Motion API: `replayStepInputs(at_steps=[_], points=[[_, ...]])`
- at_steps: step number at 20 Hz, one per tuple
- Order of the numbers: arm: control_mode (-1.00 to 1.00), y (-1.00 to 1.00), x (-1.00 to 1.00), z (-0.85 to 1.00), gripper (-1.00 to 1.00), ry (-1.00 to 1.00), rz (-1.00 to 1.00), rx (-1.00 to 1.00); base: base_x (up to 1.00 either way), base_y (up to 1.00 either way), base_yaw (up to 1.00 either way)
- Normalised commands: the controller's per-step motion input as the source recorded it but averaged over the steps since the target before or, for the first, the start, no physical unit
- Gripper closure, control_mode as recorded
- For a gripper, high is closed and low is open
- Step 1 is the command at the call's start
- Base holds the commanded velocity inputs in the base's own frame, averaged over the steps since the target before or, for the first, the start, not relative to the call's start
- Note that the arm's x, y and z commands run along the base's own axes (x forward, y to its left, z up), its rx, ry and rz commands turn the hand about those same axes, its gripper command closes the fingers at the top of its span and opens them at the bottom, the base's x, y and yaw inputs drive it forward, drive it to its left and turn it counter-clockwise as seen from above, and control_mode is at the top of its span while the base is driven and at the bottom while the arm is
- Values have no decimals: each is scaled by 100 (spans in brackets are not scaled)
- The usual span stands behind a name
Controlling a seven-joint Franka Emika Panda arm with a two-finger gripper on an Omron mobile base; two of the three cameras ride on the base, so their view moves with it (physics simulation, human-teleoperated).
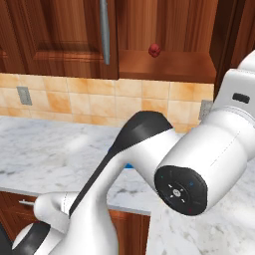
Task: Pick the avocado and bread from the counter and place them on the plate. Then pick the jam from the cabinet and place it next to the plate. Lastly close the cabinet door.
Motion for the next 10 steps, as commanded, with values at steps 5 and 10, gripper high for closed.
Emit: replayStepInputs(at_steps=[5,10], points=[[-100,-16,51,0,-100,-7,0,-2,0,0,0],[-100,-14,51,0,-100,-8,3,-4,0,0,0]])
